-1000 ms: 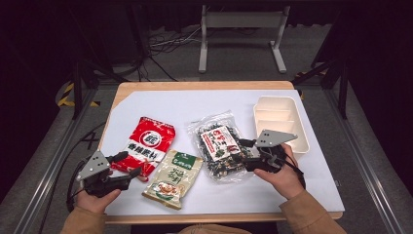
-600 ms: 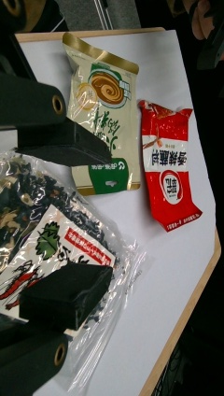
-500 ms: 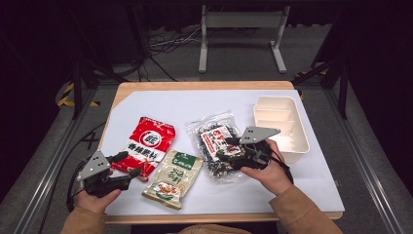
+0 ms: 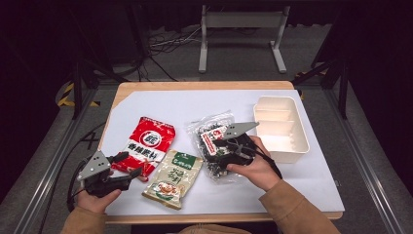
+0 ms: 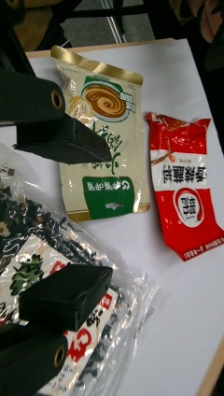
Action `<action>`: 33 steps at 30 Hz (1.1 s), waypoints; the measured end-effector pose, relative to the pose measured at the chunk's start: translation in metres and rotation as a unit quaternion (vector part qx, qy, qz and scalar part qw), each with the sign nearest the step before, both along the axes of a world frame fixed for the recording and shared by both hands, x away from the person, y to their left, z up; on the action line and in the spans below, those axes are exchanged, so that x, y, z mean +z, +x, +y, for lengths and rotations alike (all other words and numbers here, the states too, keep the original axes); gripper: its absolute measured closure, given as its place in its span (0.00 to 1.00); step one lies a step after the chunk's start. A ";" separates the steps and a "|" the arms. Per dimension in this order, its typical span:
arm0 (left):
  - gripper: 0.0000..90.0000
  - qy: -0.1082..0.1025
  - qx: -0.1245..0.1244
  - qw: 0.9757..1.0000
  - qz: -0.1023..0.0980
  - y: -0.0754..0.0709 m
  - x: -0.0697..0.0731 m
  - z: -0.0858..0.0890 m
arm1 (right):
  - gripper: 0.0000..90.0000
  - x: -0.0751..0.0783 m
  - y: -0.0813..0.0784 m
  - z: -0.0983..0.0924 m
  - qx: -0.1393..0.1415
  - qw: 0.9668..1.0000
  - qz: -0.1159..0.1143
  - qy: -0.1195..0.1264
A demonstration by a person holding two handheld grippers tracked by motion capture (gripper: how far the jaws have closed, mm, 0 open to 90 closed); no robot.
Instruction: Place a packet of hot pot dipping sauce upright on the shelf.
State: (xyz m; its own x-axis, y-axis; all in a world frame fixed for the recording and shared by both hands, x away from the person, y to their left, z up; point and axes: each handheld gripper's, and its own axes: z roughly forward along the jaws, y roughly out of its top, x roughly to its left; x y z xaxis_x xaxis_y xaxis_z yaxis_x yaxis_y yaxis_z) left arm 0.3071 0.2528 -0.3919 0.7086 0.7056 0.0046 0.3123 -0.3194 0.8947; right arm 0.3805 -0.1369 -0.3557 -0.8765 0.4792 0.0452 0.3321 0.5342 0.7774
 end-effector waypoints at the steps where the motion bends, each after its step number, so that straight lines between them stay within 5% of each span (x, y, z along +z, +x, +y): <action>1: 0.33 0.000 0.001 1.000 0.000 0.000 0.000 0.000 | 0.42 -0.002 0.002 0.003 0.001 1.000 0.005 -0.005; 7: 0.33 0.001 -0.001 1.000 -0.001 0.000 0.000 0.000 | 0.42 -0.010 0.014 0.019 0.007 0.999 0.046 -0.022; 25: 0.34 0.005 0.001 1.000 0.003 0.001 -0.001 0.000 | 0.42 -0.023 0.035 0.044 0.004 0.994 0.097 -0.058; 33: 0.34 0.005 0.001 1.000 0.004 0.001 -0.002 -0.001 | 0.40 -0.038 0.046 0.056 0.001 0.987 0.142 -0.070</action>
State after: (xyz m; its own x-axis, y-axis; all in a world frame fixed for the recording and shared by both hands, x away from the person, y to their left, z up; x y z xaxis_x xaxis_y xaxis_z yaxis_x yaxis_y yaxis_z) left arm 0.3080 0.2523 -0.3939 0.7071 0.7071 0.0052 0.3204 -0.3270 0.8891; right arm 0.4260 -0.0809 -0.3935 -0.8389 0.4969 0.2221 0.5248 0.6302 0.5722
